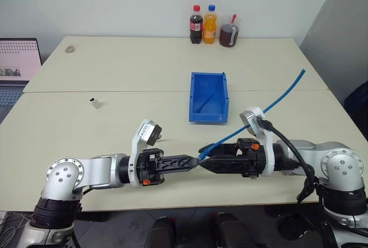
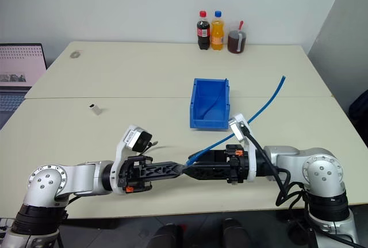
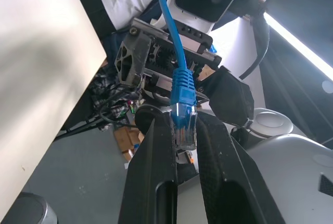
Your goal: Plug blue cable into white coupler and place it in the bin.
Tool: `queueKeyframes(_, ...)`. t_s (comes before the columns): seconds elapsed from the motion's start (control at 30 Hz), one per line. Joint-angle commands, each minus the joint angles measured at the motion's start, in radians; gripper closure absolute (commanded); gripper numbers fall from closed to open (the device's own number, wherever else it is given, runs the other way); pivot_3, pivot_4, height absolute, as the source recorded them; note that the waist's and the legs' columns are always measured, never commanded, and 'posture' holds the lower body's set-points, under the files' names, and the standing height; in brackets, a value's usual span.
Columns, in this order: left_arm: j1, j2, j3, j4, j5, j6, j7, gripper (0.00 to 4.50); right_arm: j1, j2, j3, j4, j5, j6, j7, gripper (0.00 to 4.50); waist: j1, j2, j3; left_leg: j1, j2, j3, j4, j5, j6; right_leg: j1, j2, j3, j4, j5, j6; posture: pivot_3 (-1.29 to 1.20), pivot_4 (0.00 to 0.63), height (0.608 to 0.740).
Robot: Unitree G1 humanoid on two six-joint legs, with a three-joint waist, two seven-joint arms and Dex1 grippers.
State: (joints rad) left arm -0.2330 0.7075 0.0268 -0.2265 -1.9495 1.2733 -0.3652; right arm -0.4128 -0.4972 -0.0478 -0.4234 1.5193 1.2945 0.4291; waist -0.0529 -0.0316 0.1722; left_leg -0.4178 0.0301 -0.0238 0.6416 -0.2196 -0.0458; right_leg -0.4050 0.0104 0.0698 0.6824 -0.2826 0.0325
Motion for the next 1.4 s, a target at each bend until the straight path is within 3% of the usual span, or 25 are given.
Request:
queueKeyframes(0.03,0.009,0.02,-0.014,-0.034,-0.023,-0.03,-0.027,4.24,-0.02,-0.025,0.007,-0.006,0.038,-0.025,0.009,0.88,0.0,0.0,0.0,0.0,0.0,0.0,0.0,0.0,0.0,0.0,0.0,0.0,0.0,0.0,0.0,0.0,0.15,0.74)
queueKeyframes(0.13,0.012,0.027,-0.021,-0.038,-0.023,-0.042,-0.033,4.24,-0.02,-0.036,0.016,-0.001,0.046,-0.031,0.011,1.33,0.001,0.0,0.0,0.0,0.0,0.0,-0.001,0.0,0.0,0.0,0.0,0.0,-0.001,0.0,0.0,0.0,0.15,0.74)
queueKeyframes(0.5,0.012,0.042,-0.035,-0.048,-0.023,-0.061,-0.047,4.24,-0.029,-0.057,0.034,0.026,0.08,-0.06,-0.008,3.93,0.001,0.0,0.0,0.0,0.0,0.001,-0.001,0.0,0.0,0.0,0.0,0.0,-0.001,0.0,0.0,0.0,0.15,0.74)
queueKeyframes(0.63,0.016,0.055,-0.041,-0.058,-0.023,-0.061,-0.062,4.24,-0.036,-0.059,0.036,0.045,0.107,-0.07,-0.026,4.27,0.001,0.0,0.0,0.0,0.0,0.001,-0.001,0.0,0.0,0.0,0.0,0.0,-0.001,0.0,0.0,0.0,0.15,0.74)
queueKeyframes(0.93,0.009,0.071,-0.052,-0.062,-0.023,-0.071,-0.074,4.24,-0.04,-0.065,0.049,0.051,0.142,-0.078,-0.043,4.31,0.001,0.0,0.0,0.0,0.0,0.0,-0.001,0.0,0.0,0.0,0.0,0.0,-0.002,0.0,0.0,0.0,0.15,0.74)
queueKeyframes(1.1,-0.005,0.067,-0.037,-0.095,-0.005,-0.127,-0.004,4.24,-0.041,-0.07,0.058,0.049,0.128,-0.085,-0.043,4.31,0.002,0.0,0.001,0.0,0.0,0.0,-0.002,0.0,0.0,0.0,0.0,0.0,-0.002,0.0,0.0,0.0,0.15,0.74)
queueKeyframes(1.17,-0.021,0.077,-0.019,-0.101,0.03,-0.112,-0.056,3.55,-0.037,-0.072,0.061,0.048,0.114,-0.091,-0.04,4.31,0.002,0.0,0.001,0.0,0.0,0.0,-0.002,0.0,0.0,0.0,0.0,0.001,-0.002,0.0,0.0,0.0,0.15,0.74)
queueKeyframes(1.4,-0.094,0.135,0.003,-0.152,0.352,-0.12,-0.333,2.28,-0.028,-0.078,0.067,0.054,0.057,-0.108,-0.02,4.31,0.002,0.0,0.002,0.0,0.0,0.001,-0.002,0.0,0.0,-0.001,0.0,0.0,-0.002,0.0,-0.001,0.0,0.15,0.74)
